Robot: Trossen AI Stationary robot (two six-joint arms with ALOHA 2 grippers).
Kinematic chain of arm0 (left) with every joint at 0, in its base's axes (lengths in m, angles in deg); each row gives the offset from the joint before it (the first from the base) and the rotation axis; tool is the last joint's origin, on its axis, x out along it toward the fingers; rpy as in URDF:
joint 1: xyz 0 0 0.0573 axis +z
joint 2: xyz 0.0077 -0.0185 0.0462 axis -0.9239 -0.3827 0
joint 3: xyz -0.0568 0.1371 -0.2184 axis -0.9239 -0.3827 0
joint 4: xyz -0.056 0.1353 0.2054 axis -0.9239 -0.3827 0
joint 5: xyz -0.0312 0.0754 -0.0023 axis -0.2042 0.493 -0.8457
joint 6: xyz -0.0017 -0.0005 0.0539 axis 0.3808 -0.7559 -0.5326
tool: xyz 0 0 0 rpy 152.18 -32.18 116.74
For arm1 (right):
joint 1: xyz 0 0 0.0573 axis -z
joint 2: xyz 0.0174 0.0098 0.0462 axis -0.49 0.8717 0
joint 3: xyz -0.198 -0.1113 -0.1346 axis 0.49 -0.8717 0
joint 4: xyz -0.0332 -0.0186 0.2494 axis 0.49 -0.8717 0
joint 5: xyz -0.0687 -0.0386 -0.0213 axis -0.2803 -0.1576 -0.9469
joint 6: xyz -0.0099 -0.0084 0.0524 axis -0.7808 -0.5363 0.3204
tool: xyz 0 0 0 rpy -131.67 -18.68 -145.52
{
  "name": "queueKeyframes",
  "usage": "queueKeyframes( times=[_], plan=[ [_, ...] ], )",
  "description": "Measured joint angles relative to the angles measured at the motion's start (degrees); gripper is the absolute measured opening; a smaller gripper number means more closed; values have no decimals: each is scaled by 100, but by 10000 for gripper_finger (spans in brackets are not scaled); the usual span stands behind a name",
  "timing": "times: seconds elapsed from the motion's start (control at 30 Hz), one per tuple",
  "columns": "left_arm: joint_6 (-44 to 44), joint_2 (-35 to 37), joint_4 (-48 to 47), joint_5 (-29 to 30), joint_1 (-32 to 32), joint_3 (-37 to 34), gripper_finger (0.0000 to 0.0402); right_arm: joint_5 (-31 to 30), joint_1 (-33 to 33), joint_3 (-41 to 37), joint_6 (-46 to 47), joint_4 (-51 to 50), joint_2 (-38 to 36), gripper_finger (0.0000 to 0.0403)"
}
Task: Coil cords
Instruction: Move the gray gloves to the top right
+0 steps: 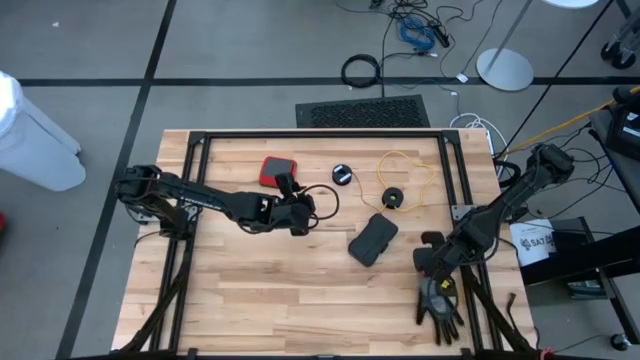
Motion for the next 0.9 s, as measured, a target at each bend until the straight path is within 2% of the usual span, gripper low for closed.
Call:
queueKeyframes(
  times=[0.23, 0.4, 0.47, 0.53, 0.6, 0.8, 0.9],
  plan=[
    [12, 0, 4, -102, 40, 0, 244, -2704, 526, 1257, -1153, -1424, -56, 1],
    [16, 0, 4, -107, 36, -2, 244, -5334, 977, 2284, -1516, -2266, -207, 1],
    [19, 0, 4, -107, 36, -2, 244, -6098, 1212, 2613, -1870, -2321, -297, 1],
    [19, 0, 2, -107, 36, -2, 244, -6221, 1602, 2888, -2367, -2202, -375, 0],
    [19, 0, 6, -107, 36, -2, 244, -6049, 2098, 3021, -2893, -1910, -437, 0],
    [20, 0, 42, -106, 40, -2, 244, -4721, 3478, 2754, -4118, -862, -427, 0],
    [19, 0, 61, -107, 38, -2, 244, -4285, 4091, 2437, -4640, -277, -260, 0]
  ],
)
